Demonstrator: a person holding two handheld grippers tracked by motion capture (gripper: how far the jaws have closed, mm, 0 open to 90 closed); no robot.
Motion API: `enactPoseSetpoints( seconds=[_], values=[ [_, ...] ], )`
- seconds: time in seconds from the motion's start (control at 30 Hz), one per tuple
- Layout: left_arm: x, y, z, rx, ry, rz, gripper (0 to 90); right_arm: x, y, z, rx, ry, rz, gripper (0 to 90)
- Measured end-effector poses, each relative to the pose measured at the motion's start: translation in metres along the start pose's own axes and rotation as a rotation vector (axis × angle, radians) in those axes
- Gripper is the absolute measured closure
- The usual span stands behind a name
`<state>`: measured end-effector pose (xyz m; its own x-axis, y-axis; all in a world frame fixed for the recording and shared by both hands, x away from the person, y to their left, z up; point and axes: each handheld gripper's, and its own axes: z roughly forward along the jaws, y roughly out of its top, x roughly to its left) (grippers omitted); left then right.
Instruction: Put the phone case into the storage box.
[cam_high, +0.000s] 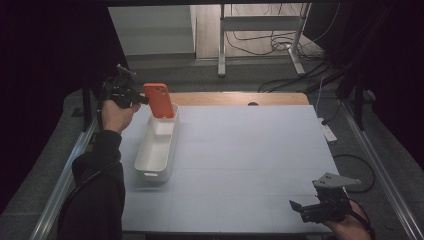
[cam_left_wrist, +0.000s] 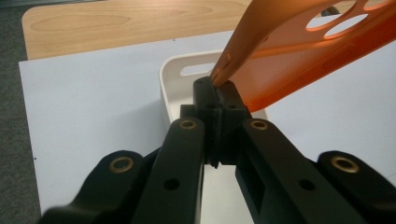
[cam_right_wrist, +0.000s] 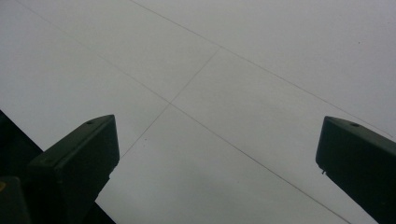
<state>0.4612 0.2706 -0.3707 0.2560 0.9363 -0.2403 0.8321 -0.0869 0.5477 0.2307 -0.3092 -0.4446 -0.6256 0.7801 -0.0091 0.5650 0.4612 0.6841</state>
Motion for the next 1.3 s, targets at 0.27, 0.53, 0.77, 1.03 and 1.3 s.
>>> enactPoseSetpoints(
  seconds=[0.27, 0.53, 0.77, 1.03, 1.3],
  values=[
    [0.003, -0.002, 0.013, 0.013, 0.004, -0.006, 89.0, 0.0, 0.0, 0.0, -0.002, 0.0, -0.002, 0.0],
    [0.005, -0.004, 0.024, 0.028, 0.004, -0.017, 88.9, 0.0, 0.0, -0.001, -0.005, 0.0, 0.001, 0.0],
    [0.008, -0.006, 0.034, 0.043, 0.005, -0.033, 89.0, 0.0, 0.0, -0.001, -0.005, 0.001, 0.002, 0.0],
    [0.009, -0.009, 0.046, 0.066, 0.01, -0.046, 88.9, 0.0, 0.0, -0.001, -0.006, 0.003, -0.002, 0.0],
    [0.012, -0.01, 0.056, 0.085, 0.012, -0.054, 89.0, 0.0, -0.001, -0.001, -0.009, 0.003, -0.003, 0.0]
  ],
)
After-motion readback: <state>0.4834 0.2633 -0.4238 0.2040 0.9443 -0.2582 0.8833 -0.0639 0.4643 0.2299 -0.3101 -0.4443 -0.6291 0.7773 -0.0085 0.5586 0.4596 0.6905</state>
